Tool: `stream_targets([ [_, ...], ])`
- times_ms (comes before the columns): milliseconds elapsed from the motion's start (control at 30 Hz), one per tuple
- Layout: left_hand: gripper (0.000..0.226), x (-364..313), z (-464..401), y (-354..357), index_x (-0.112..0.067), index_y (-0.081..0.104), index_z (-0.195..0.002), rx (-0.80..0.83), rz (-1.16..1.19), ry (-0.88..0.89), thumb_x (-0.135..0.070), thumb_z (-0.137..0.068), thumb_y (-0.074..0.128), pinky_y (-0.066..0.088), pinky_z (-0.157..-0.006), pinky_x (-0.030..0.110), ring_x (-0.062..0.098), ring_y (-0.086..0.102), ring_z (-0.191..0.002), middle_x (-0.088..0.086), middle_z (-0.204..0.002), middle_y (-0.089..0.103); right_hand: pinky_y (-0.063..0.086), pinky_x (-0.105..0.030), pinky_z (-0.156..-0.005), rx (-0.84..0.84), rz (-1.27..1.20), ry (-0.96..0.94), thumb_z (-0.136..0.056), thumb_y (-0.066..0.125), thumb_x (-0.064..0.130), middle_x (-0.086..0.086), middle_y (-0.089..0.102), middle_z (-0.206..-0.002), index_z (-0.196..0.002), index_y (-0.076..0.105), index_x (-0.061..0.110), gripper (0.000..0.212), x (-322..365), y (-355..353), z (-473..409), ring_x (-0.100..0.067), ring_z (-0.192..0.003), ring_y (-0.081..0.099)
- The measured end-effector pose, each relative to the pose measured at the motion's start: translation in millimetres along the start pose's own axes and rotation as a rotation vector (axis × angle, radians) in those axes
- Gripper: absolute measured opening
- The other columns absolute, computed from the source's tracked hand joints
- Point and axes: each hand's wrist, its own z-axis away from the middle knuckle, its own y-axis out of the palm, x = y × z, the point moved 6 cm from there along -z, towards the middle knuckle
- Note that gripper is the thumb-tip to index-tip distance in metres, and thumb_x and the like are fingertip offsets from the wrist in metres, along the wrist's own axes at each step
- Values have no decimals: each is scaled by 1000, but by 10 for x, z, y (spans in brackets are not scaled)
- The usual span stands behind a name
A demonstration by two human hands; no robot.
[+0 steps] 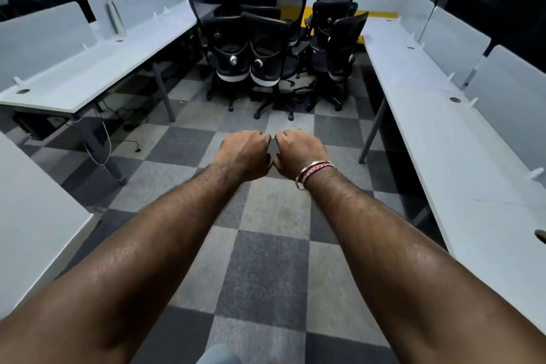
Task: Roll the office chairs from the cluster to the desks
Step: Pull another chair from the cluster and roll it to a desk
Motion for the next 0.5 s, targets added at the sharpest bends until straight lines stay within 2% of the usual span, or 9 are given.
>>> stream_targets([
  [267,25,534,-1614,723,-22,65,-108,5,34,-2,-41,-93,59,57,-73,38,23,69,-93,0,-104,72,51,-35,-75,31,2,-2,-87,60,29,-2,66,-95,-101,60,16,19,-596,849,-1535,-22,-88,60],
  [500,28,1304,-3256,1294,-22,64,-110,25,44,4,-45,-93,58,57,-77,40,23,68,-99,-1,-108,70,48,-36,-77,60,-13,8,-89,58,31,-4,66,-103,-103,60,15,22,-1041,1469,-3223,-25,-97,61],
])
